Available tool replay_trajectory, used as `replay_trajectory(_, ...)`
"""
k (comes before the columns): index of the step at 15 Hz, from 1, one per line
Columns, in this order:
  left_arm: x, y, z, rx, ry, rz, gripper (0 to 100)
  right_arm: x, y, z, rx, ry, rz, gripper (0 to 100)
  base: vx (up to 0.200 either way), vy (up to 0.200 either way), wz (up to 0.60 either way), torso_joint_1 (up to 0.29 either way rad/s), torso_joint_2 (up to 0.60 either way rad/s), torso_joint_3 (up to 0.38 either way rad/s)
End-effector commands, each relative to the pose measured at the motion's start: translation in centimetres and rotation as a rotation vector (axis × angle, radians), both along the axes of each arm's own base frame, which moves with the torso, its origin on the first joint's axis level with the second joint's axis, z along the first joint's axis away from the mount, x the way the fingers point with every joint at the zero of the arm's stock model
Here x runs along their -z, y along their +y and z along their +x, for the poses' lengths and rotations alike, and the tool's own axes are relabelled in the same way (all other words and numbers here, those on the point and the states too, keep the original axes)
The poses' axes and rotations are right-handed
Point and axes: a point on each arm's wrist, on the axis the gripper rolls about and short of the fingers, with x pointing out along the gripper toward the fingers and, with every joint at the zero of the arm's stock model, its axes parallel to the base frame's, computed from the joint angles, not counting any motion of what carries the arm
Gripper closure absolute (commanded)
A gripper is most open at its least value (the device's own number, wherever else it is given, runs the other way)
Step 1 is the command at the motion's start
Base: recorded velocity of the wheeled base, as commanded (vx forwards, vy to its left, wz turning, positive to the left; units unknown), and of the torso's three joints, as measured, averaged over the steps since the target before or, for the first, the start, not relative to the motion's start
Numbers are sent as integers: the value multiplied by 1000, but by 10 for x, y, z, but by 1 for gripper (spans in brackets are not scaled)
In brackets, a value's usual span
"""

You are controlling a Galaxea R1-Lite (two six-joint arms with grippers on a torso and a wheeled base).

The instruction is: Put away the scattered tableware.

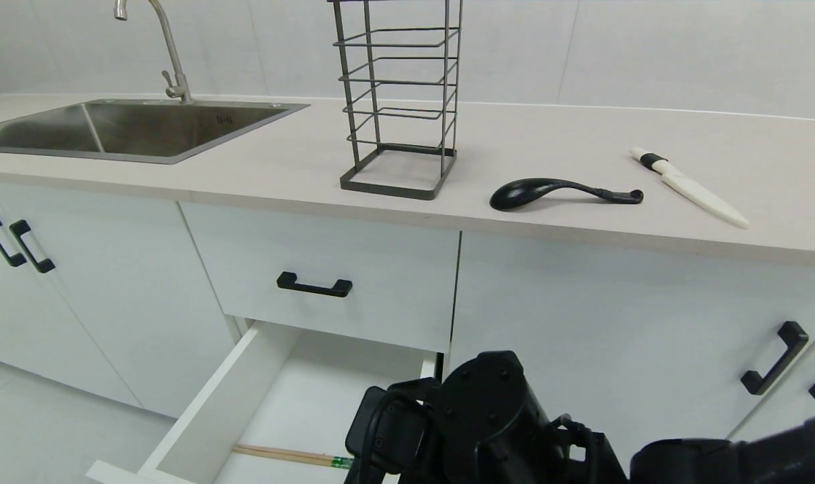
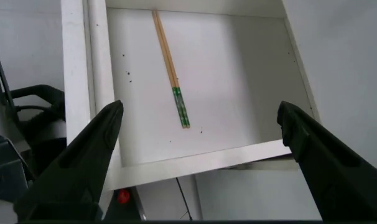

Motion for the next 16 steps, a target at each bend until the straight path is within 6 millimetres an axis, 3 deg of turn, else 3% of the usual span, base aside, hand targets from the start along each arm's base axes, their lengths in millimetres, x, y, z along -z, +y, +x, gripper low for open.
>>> replay_trajectory(1,0,0,0,0,1,1,0,-6,-8,-4,0,-6,7,0,0,0,0,61,-66,-17)
replay_trajectory(6,0,0,0,0,1,-1,0,-10,-15,-11,-12,-6,12,0,0,0,0,218,-115,-105)
replay_trajectory(16,0,0,0,0,1,1,0,-4,-21,-15,-11,9,-13,0,0,0,0,193,-529,-203)
